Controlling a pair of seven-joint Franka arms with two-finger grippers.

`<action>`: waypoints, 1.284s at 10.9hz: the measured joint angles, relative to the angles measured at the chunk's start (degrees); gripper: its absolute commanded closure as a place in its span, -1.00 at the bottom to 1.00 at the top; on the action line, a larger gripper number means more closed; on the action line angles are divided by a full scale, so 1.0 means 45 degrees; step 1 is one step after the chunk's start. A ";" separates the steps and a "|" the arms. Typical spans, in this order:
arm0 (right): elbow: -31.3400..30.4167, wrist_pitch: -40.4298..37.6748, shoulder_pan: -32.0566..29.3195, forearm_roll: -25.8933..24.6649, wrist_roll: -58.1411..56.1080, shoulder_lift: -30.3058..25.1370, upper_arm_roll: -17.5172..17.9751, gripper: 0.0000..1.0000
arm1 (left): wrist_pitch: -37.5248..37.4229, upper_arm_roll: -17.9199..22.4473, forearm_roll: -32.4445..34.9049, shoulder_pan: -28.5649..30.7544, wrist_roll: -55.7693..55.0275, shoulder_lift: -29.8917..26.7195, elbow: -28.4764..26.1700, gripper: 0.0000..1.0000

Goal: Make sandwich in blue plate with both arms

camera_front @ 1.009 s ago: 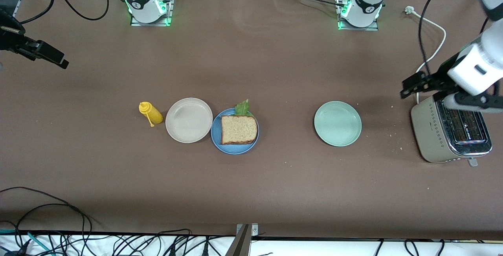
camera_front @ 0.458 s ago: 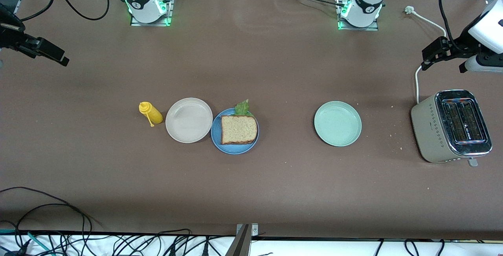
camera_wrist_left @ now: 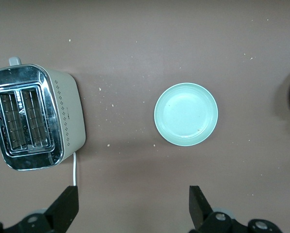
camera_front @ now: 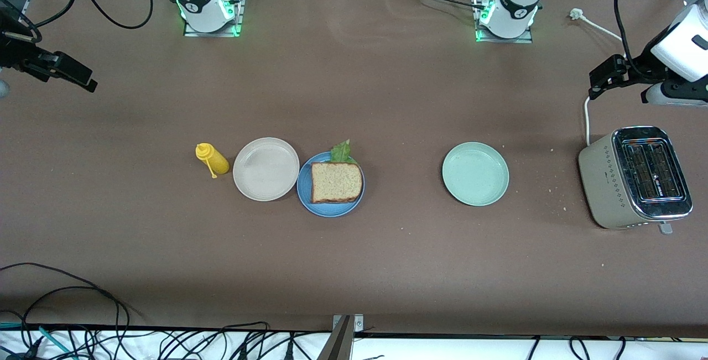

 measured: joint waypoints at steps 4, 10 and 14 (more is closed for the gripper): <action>0.0001 0.0000 0.0018 -0.0010 -0.0021 0.0000 0.0038 -1.00 | -0.0018 0.0000 0.0000 0.0027 0.0000 0.0012 -0.0001 -1.00; 0.0001 -0.0002 0.0025 -0.0009 -0.1579 0.0000 0.0037 -1.00 | -0.0048 0.0000 0.0000 0.0032 0.0000 0.0018 -0.0001 -1.00; 0.0001 -0.0006 0.0023 -0.0009 -0.1713 0.0000 0.0016 -1.00 | -0.0053 0.0000 0.0000 0.0032 0.0000 0.0018 -0.0001 -1.00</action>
